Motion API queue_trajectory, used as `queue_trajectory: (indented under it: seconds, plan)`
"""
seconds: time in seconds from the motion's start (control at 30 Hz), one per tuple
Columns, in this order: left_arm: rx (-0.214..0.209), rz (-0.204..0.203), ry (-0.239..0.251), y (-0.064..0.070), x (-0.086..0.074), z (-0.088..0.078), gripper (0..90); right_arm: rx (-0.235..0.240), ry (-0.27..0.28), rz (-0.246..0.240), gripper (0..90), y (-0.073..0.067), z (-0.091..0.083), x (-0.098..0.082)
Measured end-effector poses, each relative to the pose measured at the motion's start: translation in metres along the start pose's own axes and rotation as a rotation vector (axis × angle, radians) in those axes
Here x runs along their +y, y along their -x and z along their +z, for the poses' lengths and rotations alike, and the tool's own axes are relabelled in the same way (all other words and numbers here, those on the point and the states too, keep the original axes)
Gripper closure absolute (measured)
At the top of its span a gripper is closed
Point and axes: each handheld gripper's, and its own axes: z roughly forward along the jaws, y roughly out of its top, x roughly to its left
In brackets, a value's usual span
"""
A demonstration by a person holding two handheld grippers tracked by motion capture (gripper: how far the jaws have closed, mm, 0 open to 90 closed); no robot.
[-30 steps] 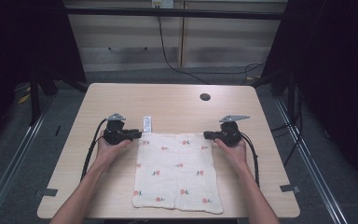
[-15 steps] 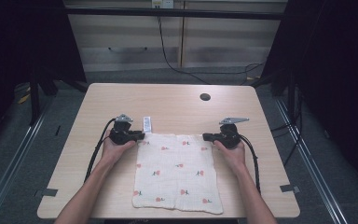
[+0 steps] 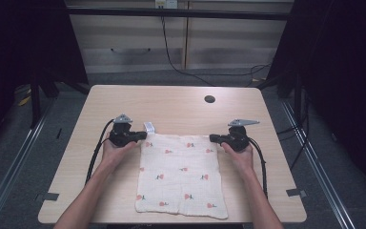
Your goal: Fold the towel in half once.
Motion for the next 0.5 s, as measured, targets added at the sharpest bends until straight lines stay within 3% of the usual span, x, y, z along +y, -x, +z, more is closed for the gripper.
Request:
queue_trajectory:
  seconds: [0.17,0.27,0.5]
  plan:
    - [-0.013,0.011,0.055,0.009,0.005,-0.013,85.4,-0.007,0.024,-0.025,87.6,-0.006,-0.011,0.006]
    - [-0.044,0.007,0.088,0.012,0.009,-0.018,85.5,-0.002,0.038,-0.036,87.6,-0.01,-0.016,0.01]
    - [-0.047,0.011,0.142,0.016,0.017,-0.03,85.4,0.013,0.076,-0.038,87.6,-0.015,-0.027,0.018]
